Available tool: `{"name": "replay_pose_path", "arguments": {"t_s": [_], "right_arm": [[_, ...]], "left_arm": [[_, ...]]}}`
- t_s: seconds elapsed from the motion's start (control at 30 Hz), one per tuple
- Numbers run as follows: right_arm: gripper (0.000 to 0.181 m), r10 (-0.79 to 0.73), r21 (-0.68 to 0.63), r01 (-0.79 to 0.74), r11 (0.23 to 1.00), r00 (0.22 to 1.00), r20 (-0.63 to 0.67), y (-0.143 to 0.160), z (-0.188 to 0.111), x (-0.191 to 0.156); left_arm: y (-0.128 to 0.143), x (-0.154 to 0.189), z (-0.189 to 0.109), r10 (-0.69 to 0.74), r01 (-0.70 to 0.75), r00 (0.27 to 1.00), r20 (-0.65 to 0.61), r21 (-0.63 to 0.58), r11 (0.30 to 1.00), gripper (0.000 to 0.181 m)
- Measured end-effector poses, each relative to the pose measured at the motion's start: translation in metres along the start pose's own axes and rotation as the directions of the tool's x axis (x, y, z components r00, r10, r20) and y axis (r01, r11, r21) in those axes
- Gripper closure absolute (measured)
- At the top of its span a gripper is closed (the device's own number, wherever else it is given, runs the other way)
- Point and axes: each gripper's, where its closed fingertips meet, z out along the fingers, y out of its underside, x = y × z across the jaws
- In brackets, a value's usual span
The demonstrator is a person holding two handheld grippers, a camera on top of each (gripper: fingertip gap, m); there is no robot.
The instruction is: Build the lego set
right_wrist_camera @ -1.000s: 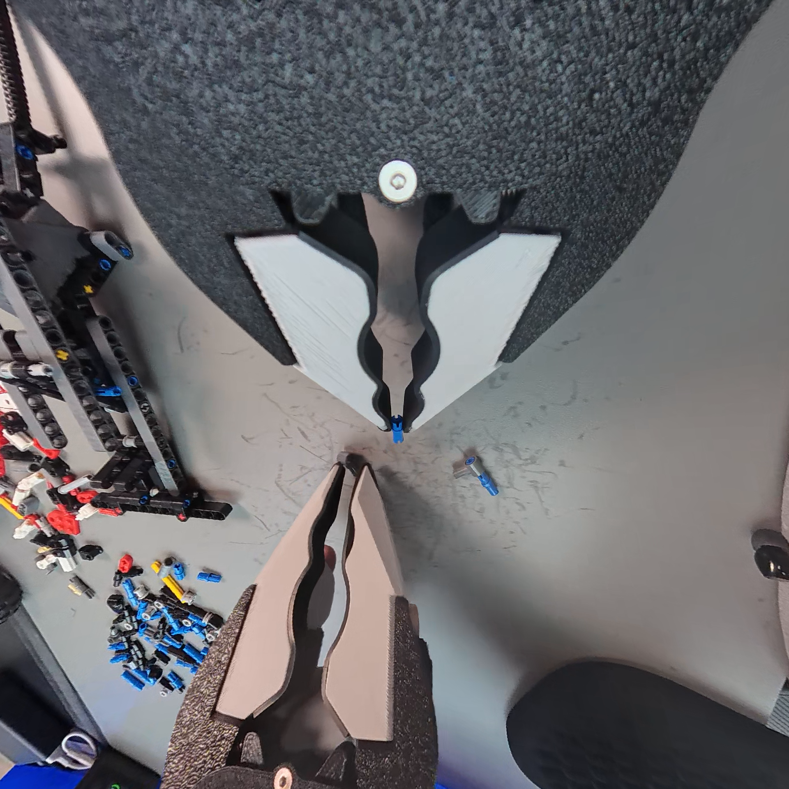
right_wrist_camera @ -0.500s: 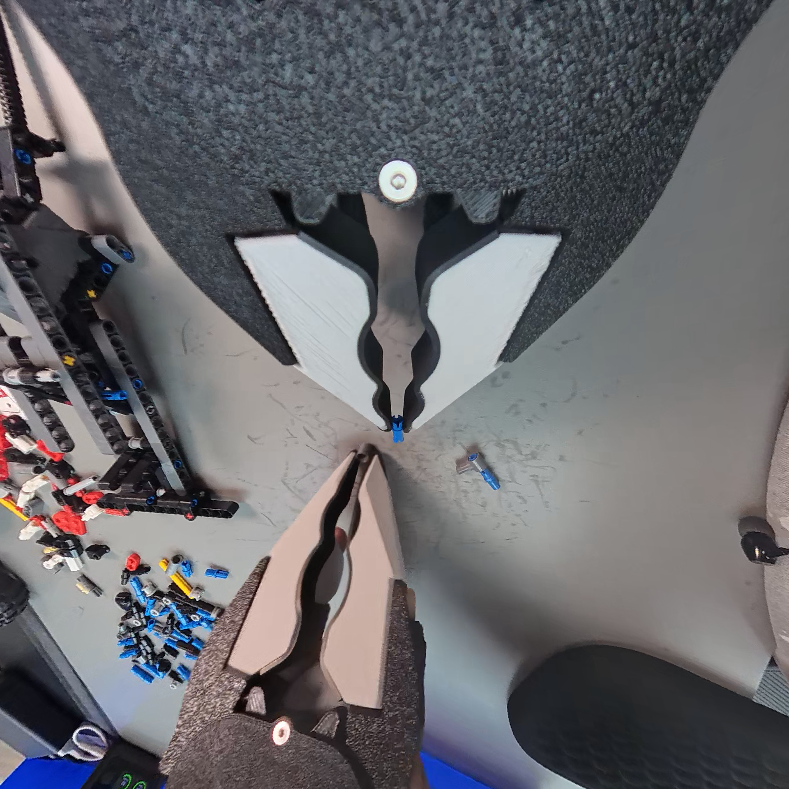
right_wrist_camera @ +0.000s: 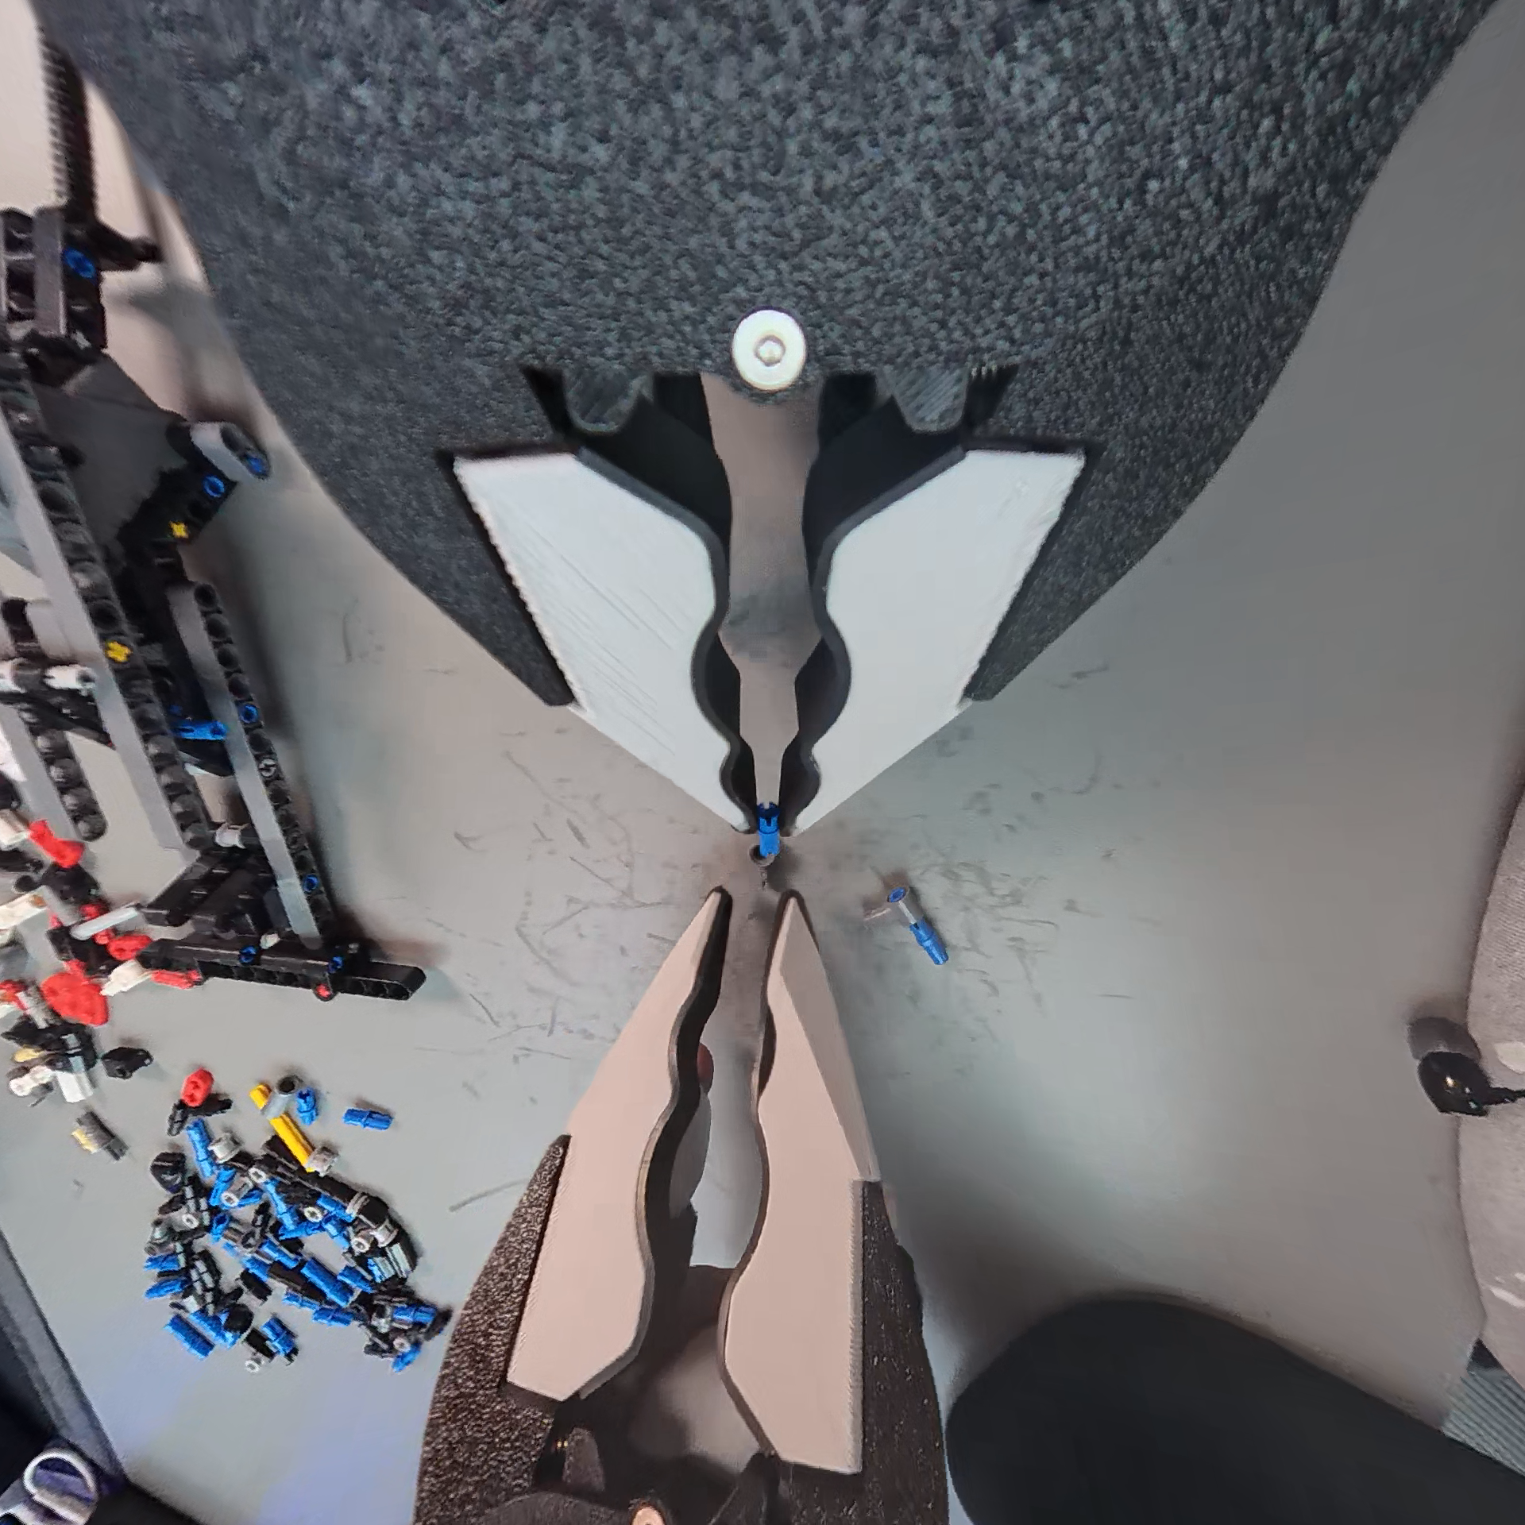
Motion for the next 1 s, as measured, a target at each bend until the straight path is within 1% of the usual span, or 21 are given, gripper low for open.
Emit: {"name": "replay_pose_path", "arguments": {"t_s": [0.1, 0.17, 0.27, 0.37, 0.6, 0.7, 1.0], "right_arm": [[0.177, -0.06, -0.072, 0.061, 0.996, 0.998, 0.019, -0.004, 0.001, 0.005], [0.177, -0.1, -0.135, 0.105, 0.985, 0.994, 0.044, -0.005, 0.002, 0.007], [0.177, -0.152, -0.239, 0.171, 0.956, 0.984, 0.096, -0.003, 0.005, 0.005], [0.177, -0.185, -0.298, 0.219, 0.929, 0.973, 0.138, -0.002, 0.007, 0.003], [0.177, -0.255, -0.398, 0.322, 0.859, 0.943, 0.212, -0.001, 0.006, 0.003], [0.177, -0.281, -0.43, 0.36, 0.828, 0.93, 0.236, -0.001, 0.007, 0.004], [0.177, -0.338, -0.491, 0.448, 0.747, 0.892, 0.3, 0.001, 0.01, 0.003]], "left_arm": [[0.001, -0.002, 0.001, -0.025, 0.024, 0.999, 0.042, 0.038, 0.999, 0.165], [0.004, -0.001, 0.003, -0.025, 0.023, 0.999, 0.043, 0.037, 0.999, 0.164], [0.006, 0.003, 0.005, -0.021, 0.019, 0.999, 0.047, 0.043, 0.999, 0.164], [0.006, 0.002, 0.006, -0.017, 0.013, 0.997, 0.07, 0.057, 0.998, 0.165], [0.005, 0.002, 0.008, 0.032, -0.04, 0.993, 0.114, 0.065, 0.997, 0.172], [0.005, 0.001, 0.008, 0.042, -0.05, 0.992, 0.116, 0.067, 0.996, 0.175], [0.004, -0.001, 0.007, 0.064, -0.072, 0.992, 0.107, 0.076, 0.995, 0.176]]}}
